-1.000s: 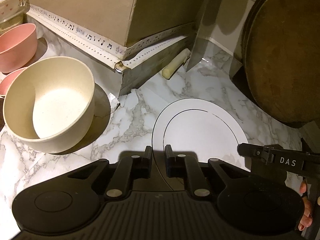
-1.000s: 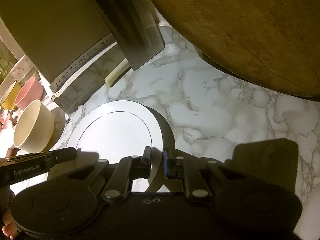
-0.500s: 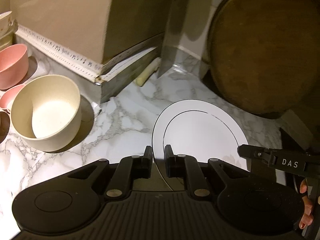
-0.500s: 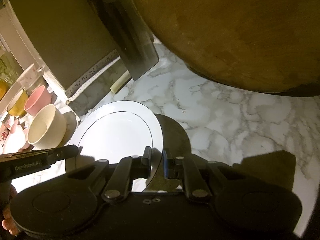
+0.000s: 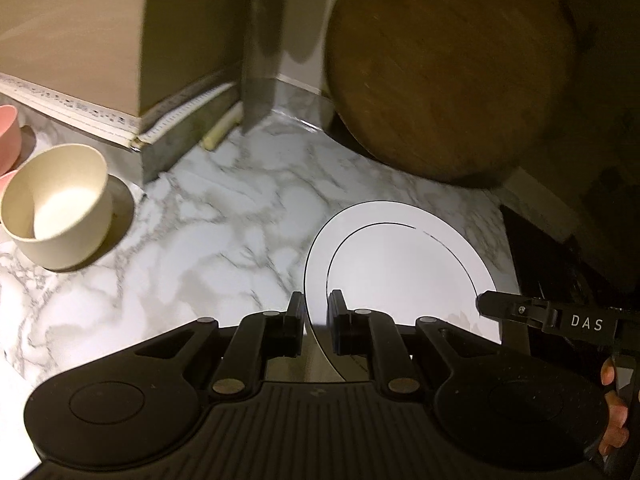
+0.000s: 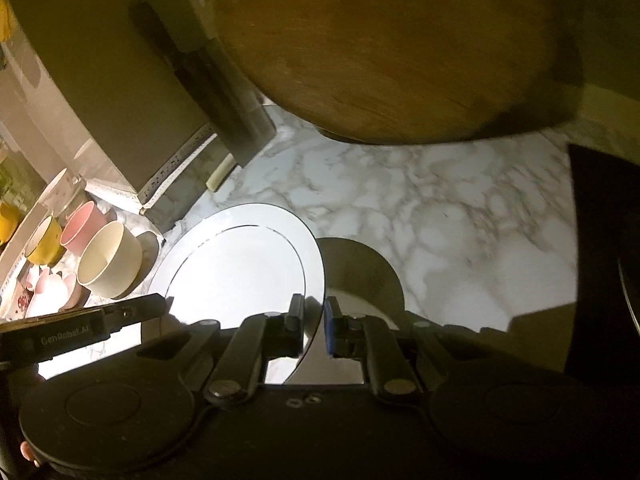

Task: Organize plates and bowls
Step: 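Lower the large white plate onto the small white plate with both tools, then open both tools to release the stacked plate and withdraw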

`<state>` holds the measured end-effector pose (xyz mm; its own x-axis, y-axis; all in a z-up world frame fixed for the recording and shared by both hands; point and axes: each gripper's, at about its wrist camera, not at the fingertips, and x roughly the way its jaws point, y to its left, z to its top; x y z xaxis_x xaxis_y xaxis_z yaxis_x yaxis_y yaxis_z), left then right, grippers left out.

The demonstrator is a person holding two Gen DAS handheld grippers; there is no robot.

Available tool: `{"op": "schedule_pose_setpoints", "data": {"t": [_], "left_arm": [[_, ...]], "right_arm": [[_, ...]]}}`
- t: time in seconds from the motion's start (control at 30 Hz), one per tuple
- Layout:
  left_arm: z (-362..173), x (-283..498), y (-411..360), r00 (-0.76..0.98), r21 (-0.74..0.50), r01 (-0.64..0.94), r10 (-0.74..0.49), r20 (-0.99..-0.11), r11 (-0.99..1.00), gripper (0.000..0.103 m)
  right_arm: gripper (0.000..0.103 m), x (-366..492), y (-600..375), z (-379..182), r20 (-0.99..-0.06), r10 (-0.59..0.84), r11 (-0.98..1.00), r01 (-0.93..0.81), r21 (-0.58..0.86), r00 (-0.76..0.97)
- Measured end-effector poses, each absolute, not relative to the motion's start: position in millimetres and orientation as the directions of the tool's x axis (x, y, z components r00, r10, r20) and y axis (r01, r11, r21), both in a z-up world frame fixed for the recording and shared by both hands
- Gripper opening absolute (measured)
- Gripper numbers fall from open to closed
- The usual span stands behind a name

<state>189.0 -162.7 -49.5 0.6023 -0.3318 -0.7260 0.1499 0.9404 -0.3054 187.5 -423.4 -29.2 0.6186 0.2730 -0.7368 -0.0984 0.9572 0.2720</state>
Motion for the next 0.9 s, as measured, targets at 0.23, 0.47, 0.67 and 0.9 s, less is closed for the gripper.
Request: {"op": "schedule_pose_setpoints", "data": {"t": [0.23, 0.47, 0.67, 0.9], "left_arm": [[-60.7, 172.1, -178.9, 0.558, -0.290, 0.199, -0.352, -0.751, 0.936, 0.012], [-74.4, 161.1, -191.4, 0.520, -0.275, 0.229, -0.356, -0.777, 0.934, 0.012], [-83.0, 158.6, -196.8, 0.504, -0.265, 0.237, -0.352, -0.789, 0.935, 0.012], [-89.9, 159.9, -198.1, 0.496, -0.255, 0.231, -0.339, -0.799, 0.939, 0.012]], "right_arm": [[0.009, 156.4, -440.0, -43.3, -0.755, 0.248, 0.958, -0.040, 0.282, 0.607], [0.009, 137.3, -451.4, -59.3, -0.777, 0.235, 0.957, 0.000, 0.289, 0.584], [0.009, 130.2, -455.3, -70.1, -0.784, 0.234, 0.954, 0.021, 0.299, 0.575], [0.008, 130.8, -455.5, -76.3, -0.789, 0.239, 0.952, 0.022, 0.304, 0.566]]}}
